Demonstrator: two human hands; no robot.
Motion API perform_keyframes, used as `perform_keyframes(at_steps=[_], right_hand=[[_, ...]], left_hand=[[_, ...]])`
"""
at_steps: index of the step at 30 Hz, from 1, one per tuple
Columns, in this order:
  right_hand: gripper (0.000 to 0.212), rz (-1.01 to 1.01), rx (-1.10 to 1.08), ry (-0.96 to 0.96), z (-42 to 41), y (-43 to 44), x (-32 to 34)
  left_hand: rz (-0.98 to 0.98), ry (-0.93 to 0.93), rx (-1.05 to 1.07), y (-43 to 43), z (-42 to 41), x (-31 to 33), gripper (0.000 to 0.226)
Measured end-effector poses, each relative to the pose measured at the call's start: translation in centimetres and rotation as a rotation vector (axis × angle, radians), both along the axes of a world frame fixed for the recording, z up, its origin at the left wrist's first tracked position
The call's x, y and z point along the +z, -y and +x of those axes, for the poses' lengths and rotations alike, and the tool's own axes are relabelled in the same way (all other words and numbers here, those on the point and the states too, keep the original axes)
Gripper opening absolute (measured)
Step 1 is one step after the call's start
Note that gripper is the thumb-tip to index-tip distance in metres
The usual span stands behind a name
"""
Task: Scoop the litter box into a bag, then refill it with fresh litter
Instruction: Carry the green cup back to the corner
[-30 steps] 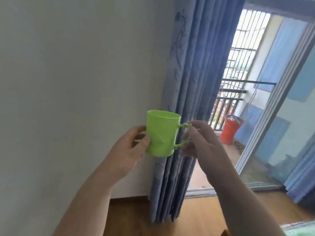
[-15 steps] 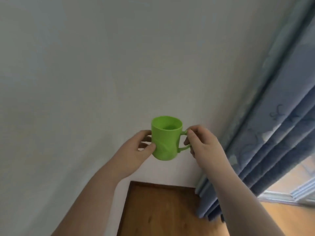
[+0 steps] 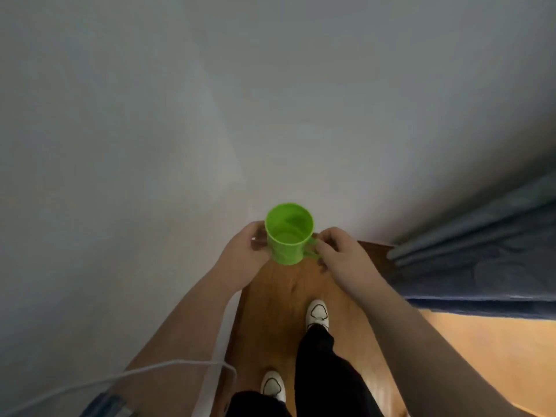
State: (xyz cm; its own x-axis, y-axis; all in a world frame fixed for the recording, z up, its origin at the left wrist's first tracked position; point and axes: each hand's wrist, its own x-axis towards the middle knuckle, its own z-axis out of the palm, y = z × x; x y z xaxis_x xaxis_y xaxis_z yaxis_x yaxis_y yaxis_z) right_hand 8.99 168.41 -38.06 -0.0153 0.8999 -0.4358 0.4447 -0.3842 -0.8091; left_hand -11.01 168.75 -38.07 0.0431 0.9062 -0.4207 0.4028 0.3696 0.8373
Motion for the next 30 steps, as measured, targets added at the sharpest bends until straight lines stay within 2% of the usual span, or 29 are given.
perform_keyframes(at_steps=[6, 10, 14, 17, 21, 23, 25, 30], right_hand=[[0.013, -0.221, 0.175, 0.082, -2.1, -6.9, -22.4], [0.006, -0.36, 0.197, 0.089, -3.7, -9.0, -39.6], [0.011, -0.429, 0.151, 0.078, -6.1, -9.2, -56.1], [0.007, -0.452, 0.164, 0.124, -8.0, -8.6, -65.8], [0.015, -0.424, 0.18, 0.184, -9.7, -7.9, -73.1], [0.017, -0.378, 0.189, 0.218, -9.9, -7.7, -74.7], [0.019, -0.364, 0.201, 0.243, -9.8, -7.5, -75.7], [0.037, -0.464, 0.251, 0.281, -8.2, -8.3, -75.2]], left_hand=[[-0.249, -0.094, 0.101, -6.2, -0.9, -22.7, 0.032], [-0.449, -0.065, 0.175, -7.8, -2.0, -39.7, 0.005], [-0.541, -0.056, 0.169, -8.1, -3.4, -54.7, 0.018], [-0.588, -0.099, 0.161, -7.4, -4.9, -63.8, 0.018], [-0.696, -0.098, 0.214, -6.3, -6.1, -70.5, 0.044], [-0.738, -0.082, 0.26, -6.1, -6.1, -71.9, 0.04], [-0.775, -0.035, 0.335, -6.3, -5.6, -73.0, 0.024], [-0.804, 0.013, 0.355, -7.0, -4.6, -71.9, 0.039]])
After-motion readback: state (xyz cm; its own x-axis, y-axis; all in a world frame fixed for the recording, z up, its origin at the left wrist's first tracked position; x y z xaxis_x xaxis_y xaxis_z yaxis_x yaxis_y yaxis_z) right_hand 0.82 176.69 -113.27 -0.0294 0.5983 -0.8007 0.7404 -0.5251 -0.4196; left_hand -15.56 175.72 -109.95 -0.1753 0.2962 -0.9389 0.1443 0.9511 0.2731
